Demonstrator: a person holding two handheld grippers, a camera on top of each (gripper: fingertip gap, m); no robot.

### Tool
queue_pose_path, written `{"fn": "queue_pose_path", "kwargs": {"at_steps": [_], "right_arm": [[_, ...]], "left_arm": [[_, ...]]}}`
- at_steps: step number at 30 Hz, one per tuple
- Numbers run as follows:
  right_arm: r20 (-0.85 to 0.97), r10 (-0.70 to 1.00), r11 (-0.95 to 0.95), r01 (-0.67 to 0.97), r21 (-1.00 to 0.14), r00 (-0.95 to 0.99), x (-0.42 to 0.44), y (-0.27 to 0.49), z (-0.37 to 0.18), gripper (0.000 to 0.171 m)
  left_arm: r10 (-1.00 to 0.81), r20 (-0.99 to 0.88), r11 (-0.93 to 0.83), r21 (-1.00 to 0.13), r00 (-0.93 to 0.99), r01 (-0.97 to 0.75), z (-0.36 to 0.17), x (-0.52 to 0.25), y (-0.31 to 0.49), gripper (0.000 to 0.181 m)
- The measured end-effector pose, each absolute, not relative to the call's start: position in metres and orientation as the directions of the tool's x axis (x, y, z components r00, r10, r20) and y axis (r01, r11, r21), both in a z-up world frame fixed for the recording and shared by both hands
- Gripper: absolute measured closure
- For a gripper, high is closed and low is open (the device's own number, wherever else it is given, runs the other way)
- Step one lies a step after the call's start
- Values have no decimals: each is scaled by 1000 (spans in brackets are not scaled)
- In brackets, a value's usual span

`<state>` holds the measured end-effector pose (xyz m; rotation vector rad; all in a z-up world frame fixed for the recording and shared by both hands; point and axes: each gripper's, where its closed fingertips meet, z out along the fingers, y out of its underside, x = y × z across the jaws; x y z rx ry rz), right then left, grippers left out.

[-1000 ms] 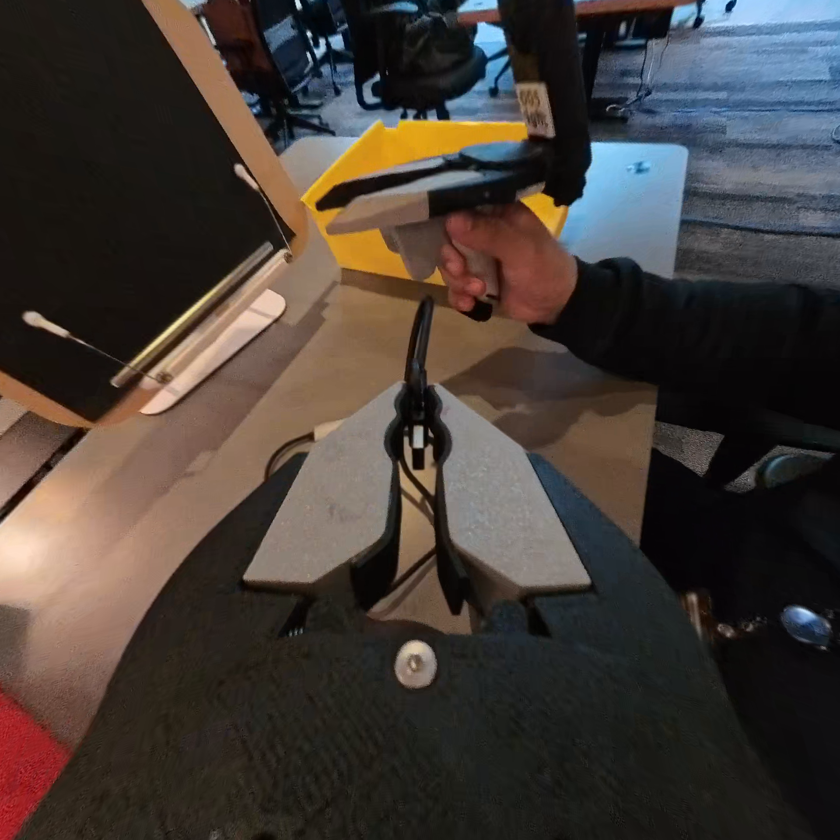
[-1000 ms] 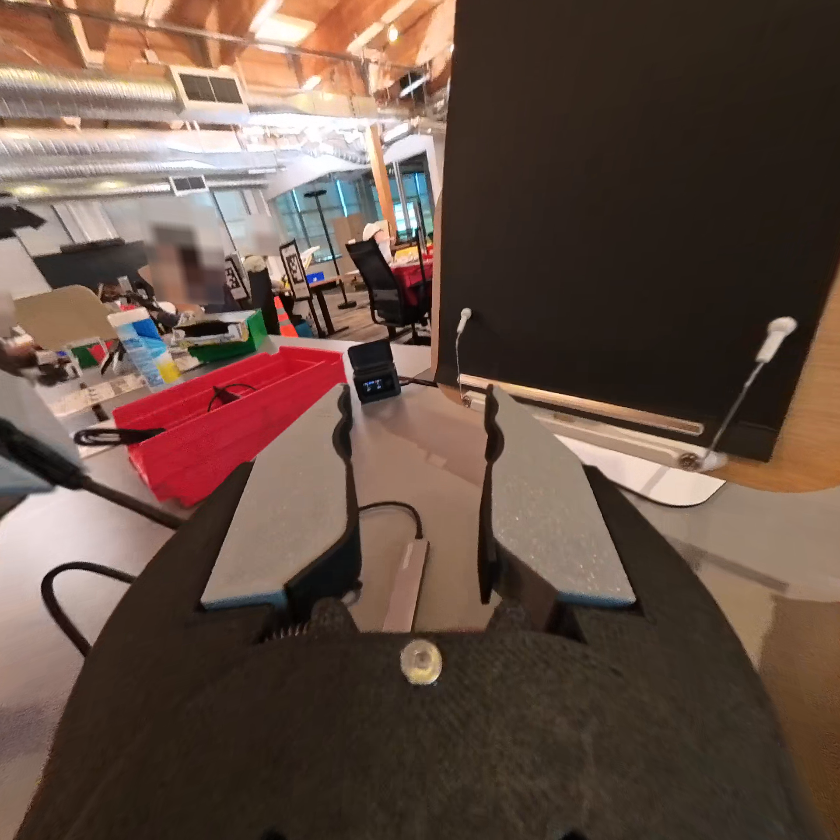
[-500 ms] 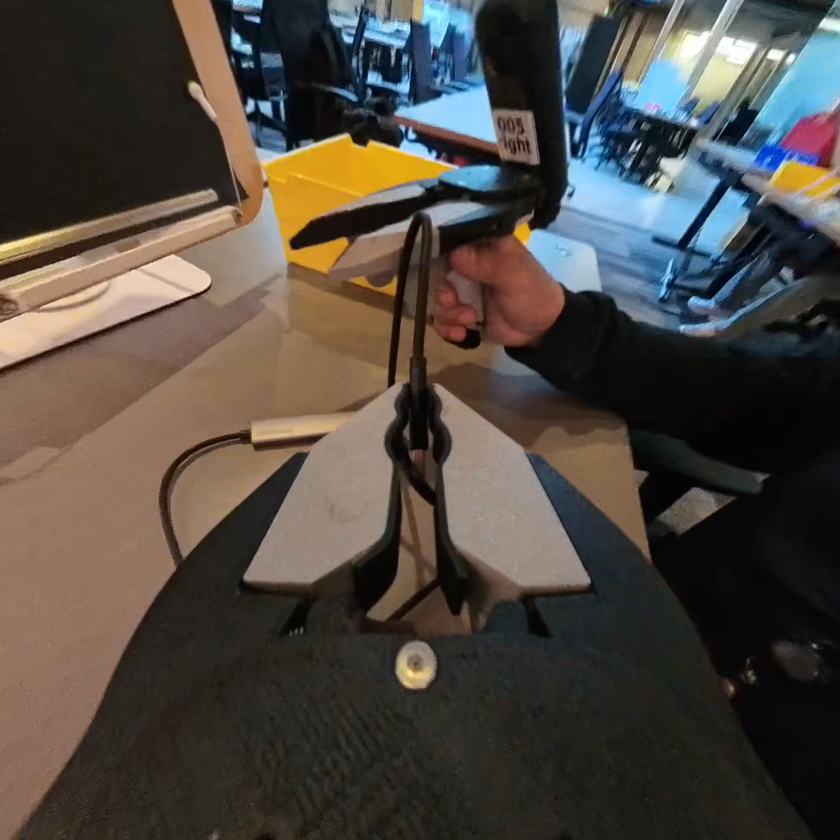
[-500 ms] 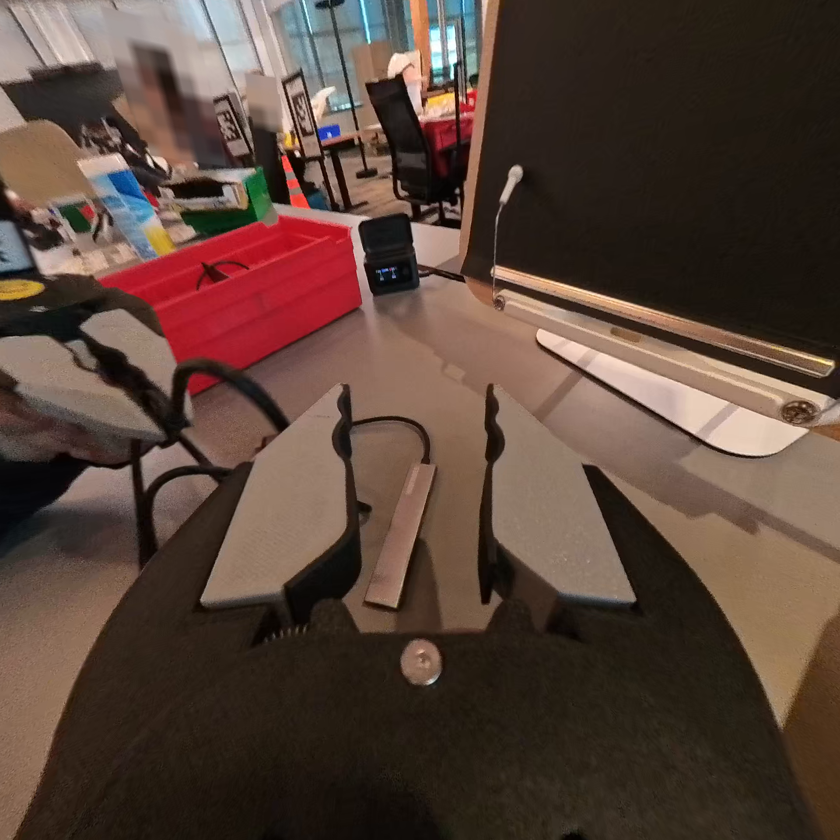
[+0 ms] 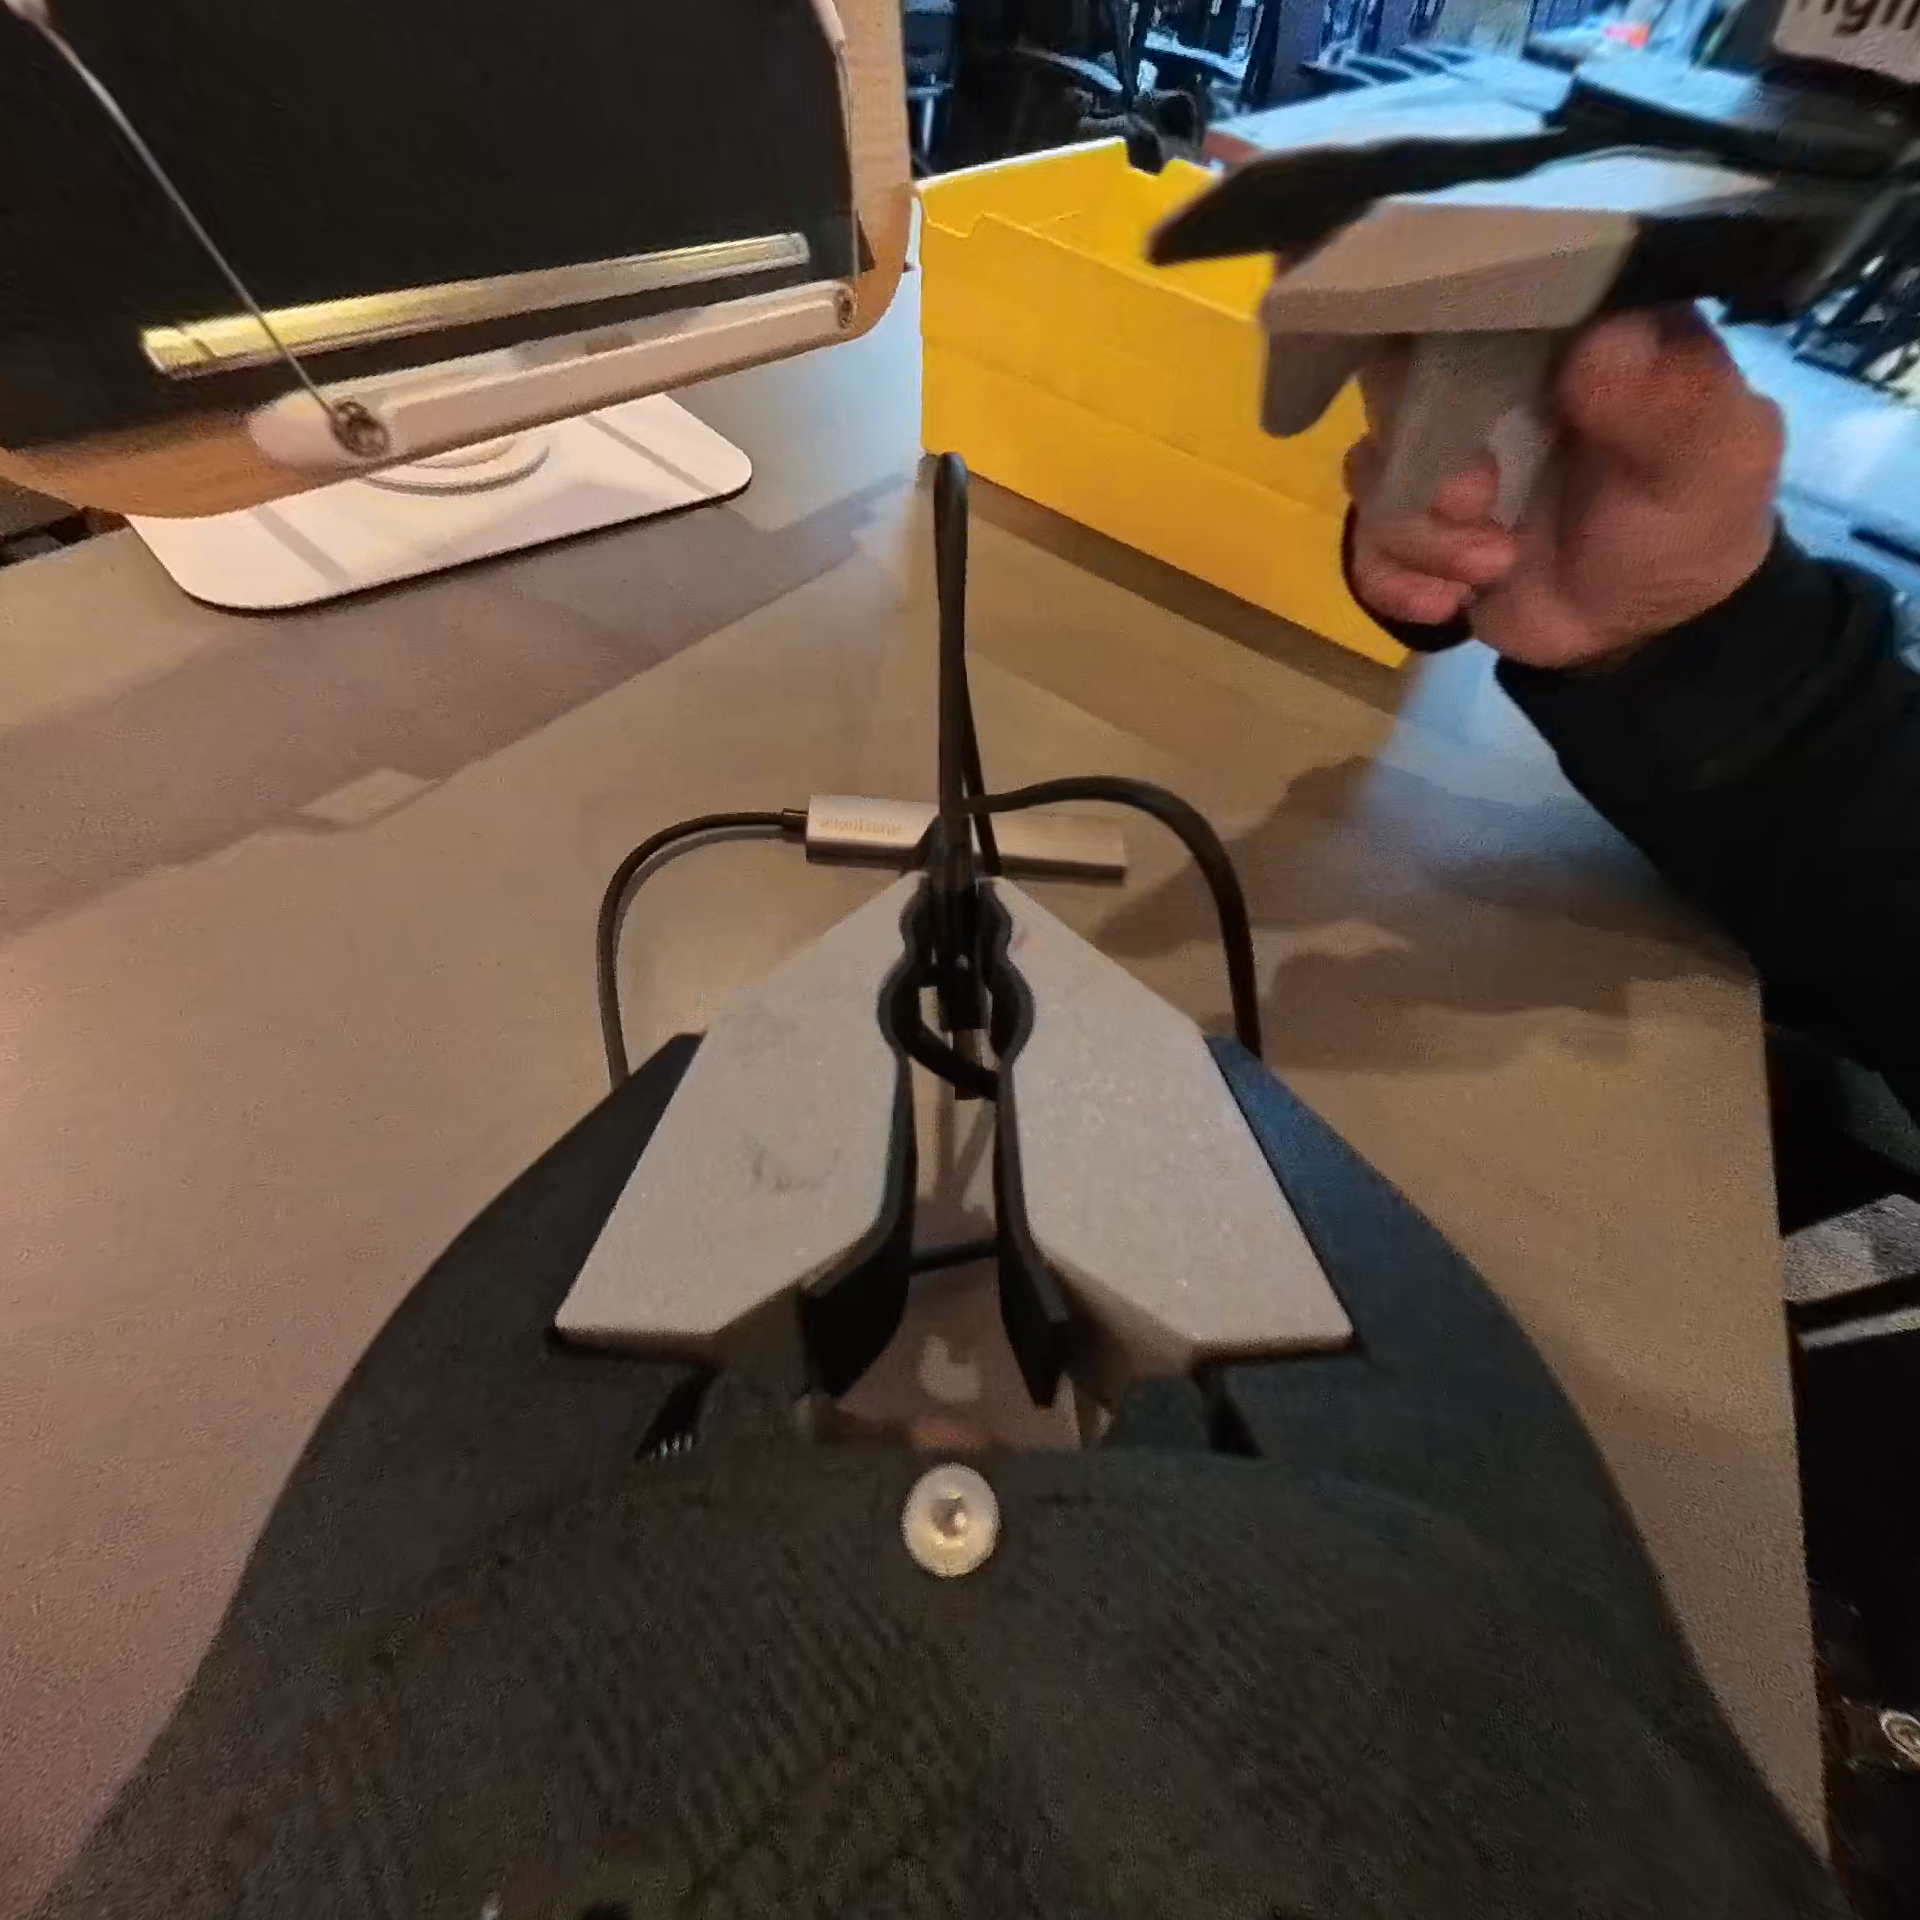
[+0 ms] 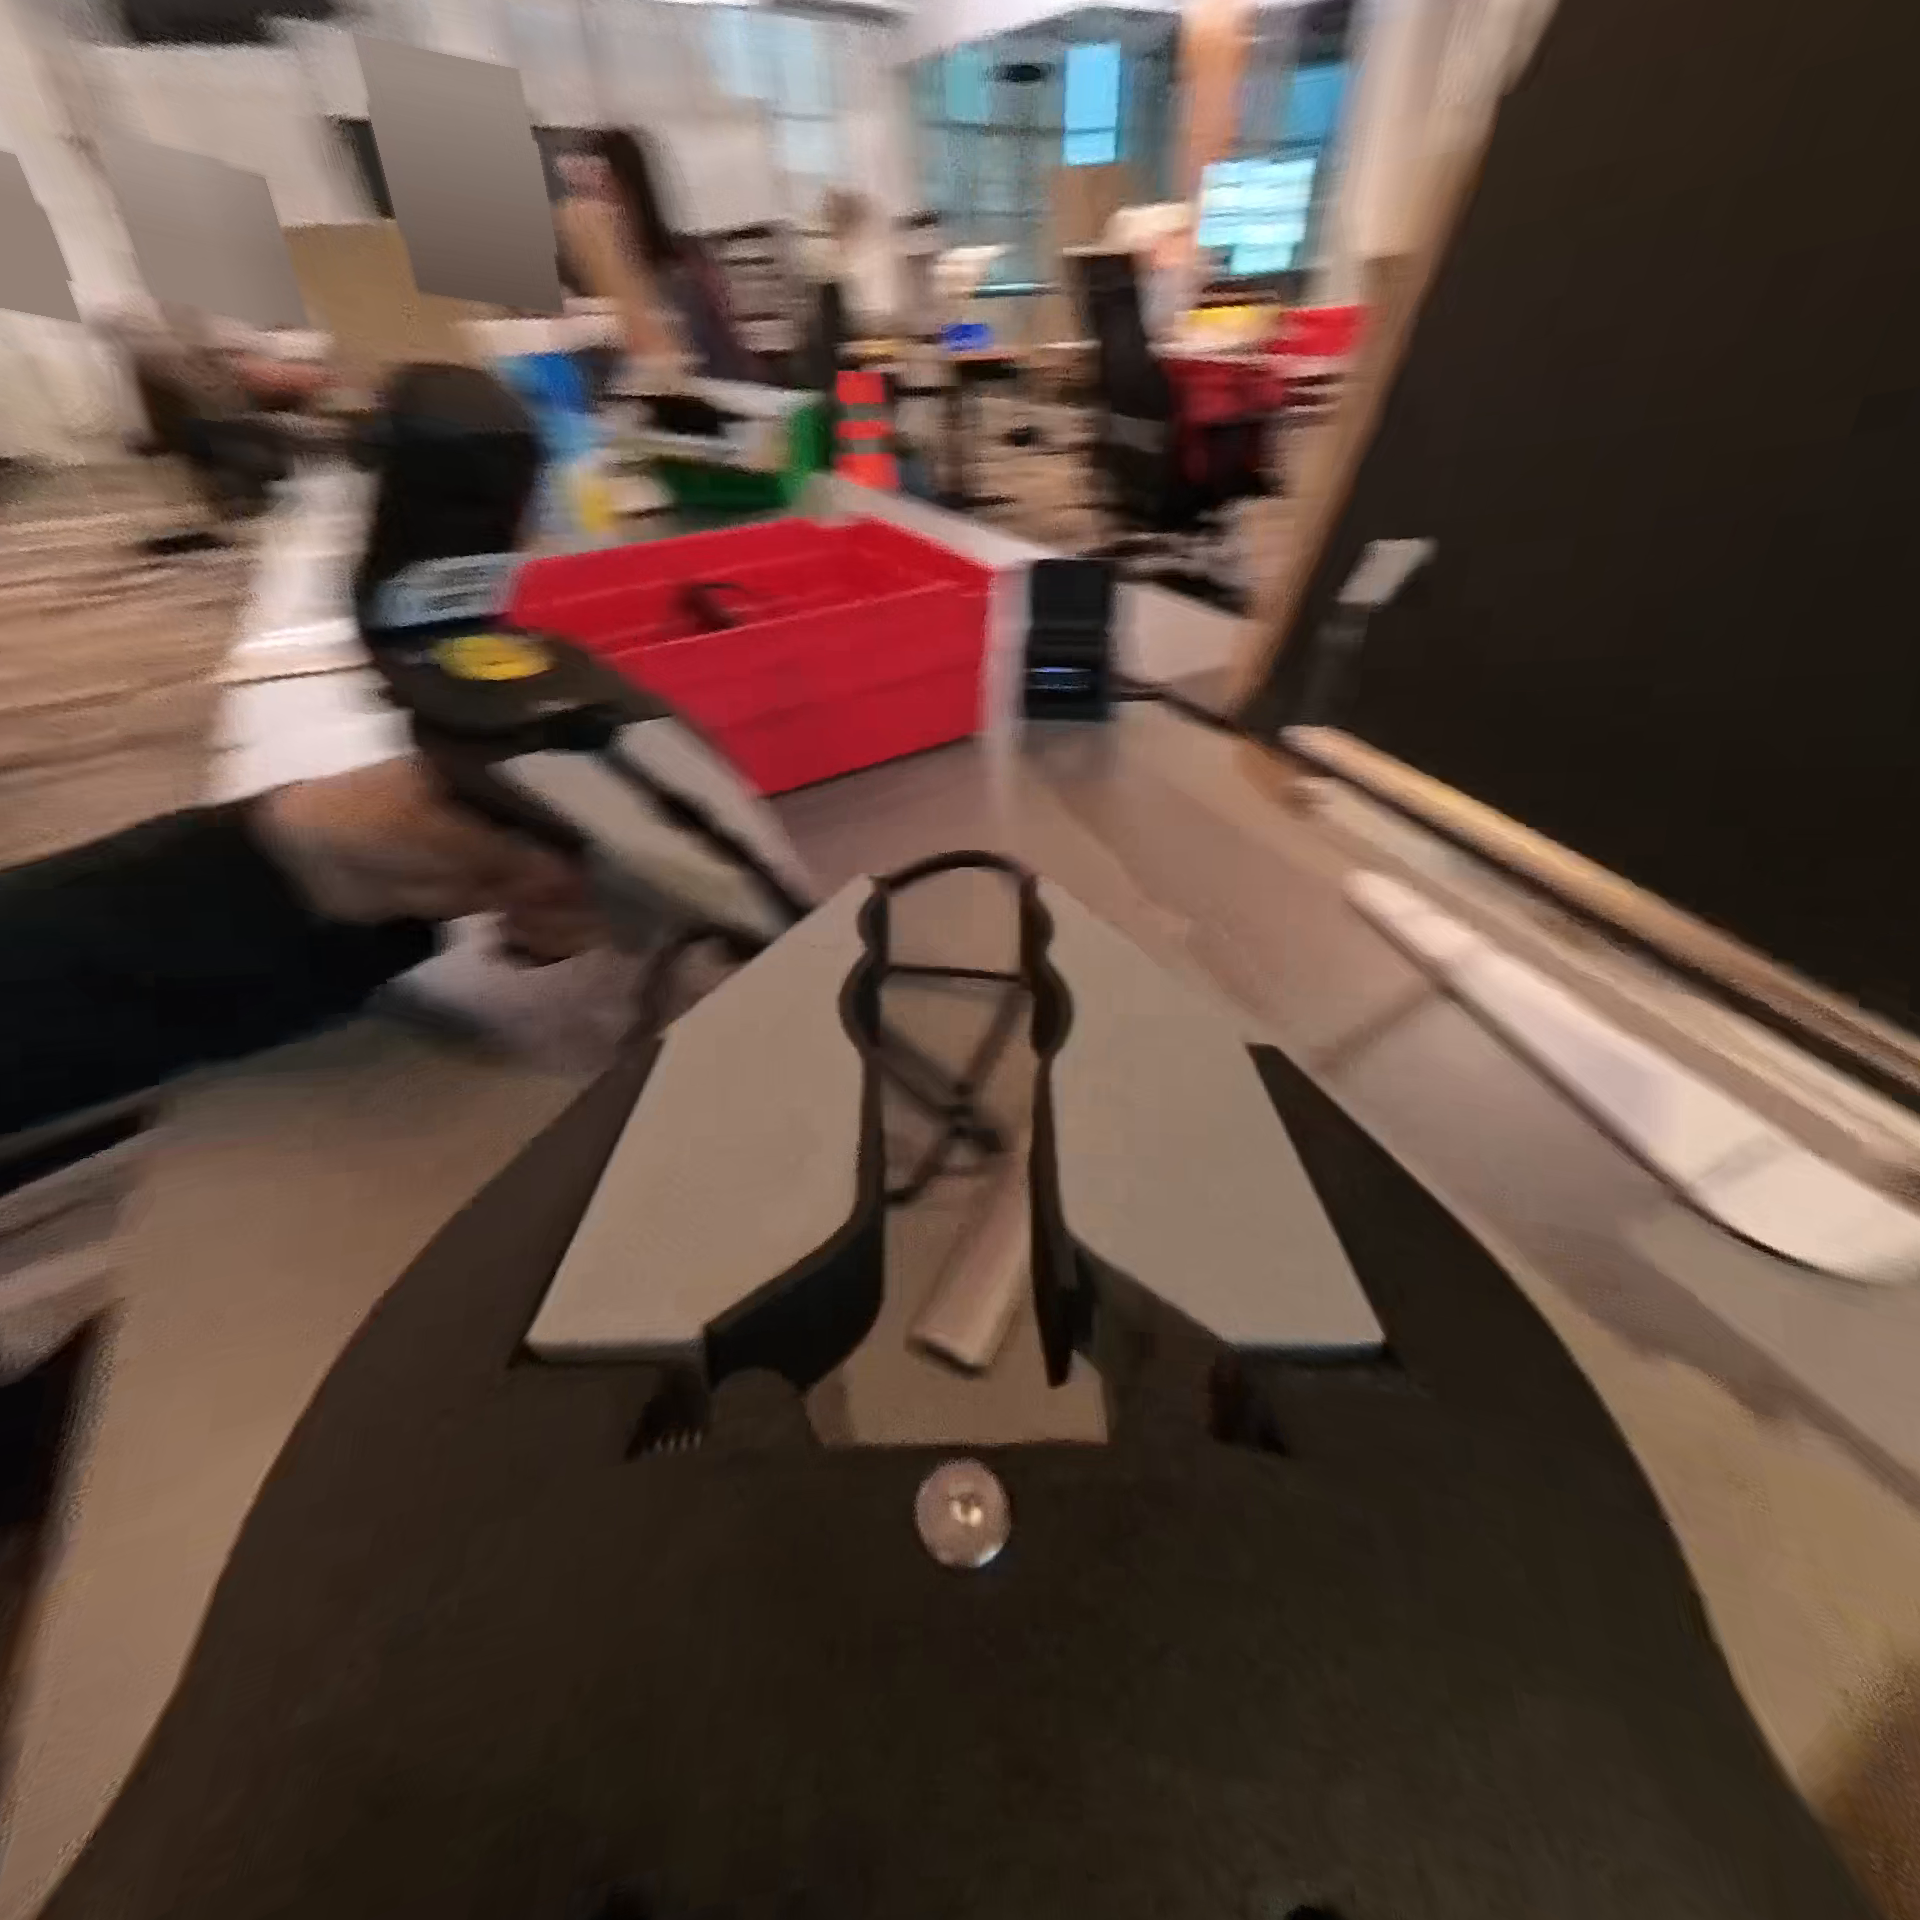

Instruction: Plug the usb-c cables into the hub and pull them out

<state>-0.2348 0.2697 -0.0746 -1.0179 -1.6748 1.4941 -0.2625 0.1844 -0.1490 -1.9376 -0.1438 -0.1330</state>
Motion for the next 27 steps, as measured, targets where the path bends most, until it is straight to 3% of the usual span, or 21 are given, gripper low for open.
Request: {"fn": "queue_pose_path", "kwargs": {"at_steps": [1, 3, 5, 8, 11, 16, 20, 22, 27], "right_arm": [[-44, 805, 46, 136, -990, -591, -223, 249, -78, 156], [-155, 636, 82, 266, -961, -756, -202, 211, -101, 147], [-253, 525, 191, 402, -895, -813, -189, 182, -138, 141], [-292, 490, 357, 494, -793, -822, -183, 152, -190, 141], [-321, 462, 435, 527, -730, -827, -177, 133, -215, 160], [-305, 417, 432, 482, -762, -856, -172, 133, -204, 165], [-371, 400, 323, 508, -799, -838, -174, 144, -182, 157], [-393, 392, 284, 515, -809, -832, -175, 150, -175, 171], [-393, 430, 262, 529, -807, -813, -183, 156, -177, 171]], "left_arm": [[37, 159, -363, -918, 987, 161, -150, -263, 184, 176], [40, 146, -369, -917, 988, 151, -151, -264, 183, 176], [38, 144, -370, -917, 989, 148, -151, -264, 183, 176], [34, 141, -372, -917, 989, 144, -151, -264, 183, 176], [32, 153, -368, -917, 988, 154, -150, -265, 181, 176], [29, 148, -374, -915, 989, 148, -152, -268, 178, 176], [-24, 155, -375, -917, 988, 135, -151, -261, 175, 176], [-26, 139, -380, -917, 990, 119, -152, -261, 175, 176], [-22, 139, -373, -920, 990, 120, -150, -259, 176, 176]]}}
